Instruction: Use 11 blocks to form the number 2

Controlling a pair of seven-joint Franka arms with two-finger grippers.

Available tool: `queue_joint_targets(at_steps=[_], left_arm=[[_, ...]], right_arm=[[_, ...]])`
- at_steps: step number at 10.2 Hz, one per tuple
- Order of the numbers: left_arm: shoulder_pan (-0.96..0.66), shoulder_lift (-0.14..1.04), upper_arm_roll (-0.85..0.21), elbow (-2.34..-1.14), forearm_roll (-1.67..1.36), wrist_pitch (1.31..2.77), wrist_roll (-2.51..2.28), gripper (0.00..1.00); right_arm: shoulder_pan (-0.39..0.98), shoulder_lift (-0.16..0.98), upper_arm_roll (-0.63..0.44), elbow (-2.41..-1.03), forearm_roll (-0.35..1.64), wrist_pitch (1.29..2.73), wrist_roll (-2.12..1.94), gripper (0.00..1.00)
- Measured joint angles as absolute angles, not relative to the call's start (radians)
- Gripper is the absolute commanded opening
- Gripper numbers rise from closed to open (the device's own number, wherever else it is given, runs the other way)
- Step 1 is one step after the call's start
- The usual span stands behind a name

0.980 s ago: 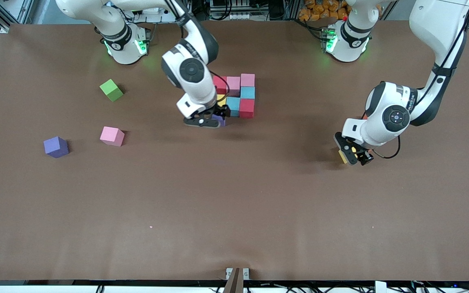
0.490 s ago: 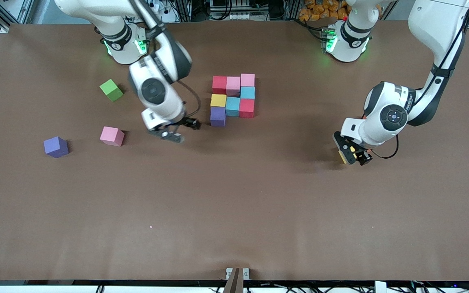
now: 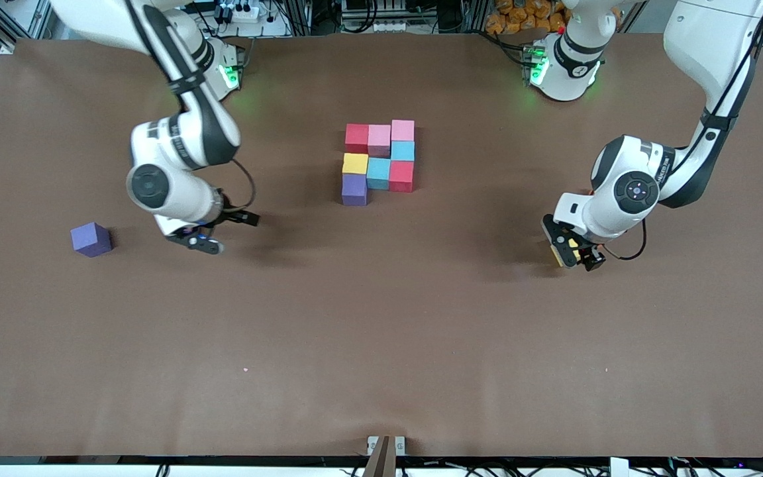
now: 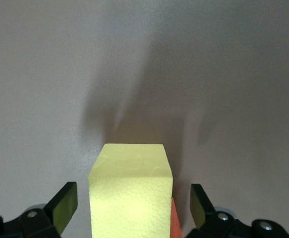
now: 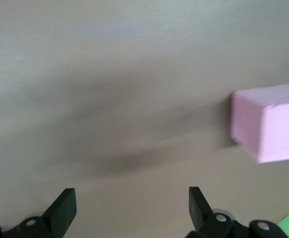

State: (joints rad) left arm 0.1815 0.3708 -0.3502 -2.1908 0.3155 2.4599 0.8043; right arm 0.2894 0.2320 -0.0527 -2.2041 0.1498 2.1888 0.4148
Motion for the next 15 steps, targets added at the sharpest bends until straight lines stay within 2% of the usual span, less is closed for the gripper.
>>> queue_joint_targets(at_steps=[3,4,5,6,7,8,9,12,15], left_arm=[[0.182,0.392,-0.343,-2.192,0.346,2.483,0.804,1.0],[0.182,0.398,-0.342,-2.193,0.367,2.49,0.804,0.97],[0.182,0.403,-0.34,-2.194,0.388,2.498,0.804,0.71],[0.182,0.409,-0.338,-2.195,0.413,2.512,0.804,0.4],[0.182,0.415,-0.336,-2.195,0.43,2.522,0.804,0.23],[0.182,0.418,-0.336,-2.196,0.436,2.528,0.804,0.14],[0.182,0.418,-0.336,-2.195,0.437,2.53,0.789,0.1],[0.15,0.417,-0.356,-2.172,0.439,2.543,0.592,0.09],[0.002,0.418,-0.374,-2.09,0.328,2.525,0.306,0.1]], right_arm=[[0.251,0.201,-0.052,-2.258,0.03,2.214,0.376,1.0],[0.241,0.191,-0.052,-2.278,0.005,2.228,0.363,1.0],[0.221,0.185,-0.052,-2.29,-0.005,2.233,0.322,1.0],[0.186,0.181,-0.052,-2.296,-0.007,2.236,0.253,1.0],[0.139,0.181,-0.052,-2.299,-0.007,2.249,0.166,1.0],[0.087,0.182,-0.053,-2.304,-0.007,2.272,0.079,1.0],[0.047,0.187,-0.053,-2.312,-0.007,2.296,0.019,1.0],[0.026,0.233,-0.048,-2.366,-0.007,2.424,-0.018,1.0],[0.027,0.266,-0.041,-2.387,-0.007,2.479,-0.018,1.0]])
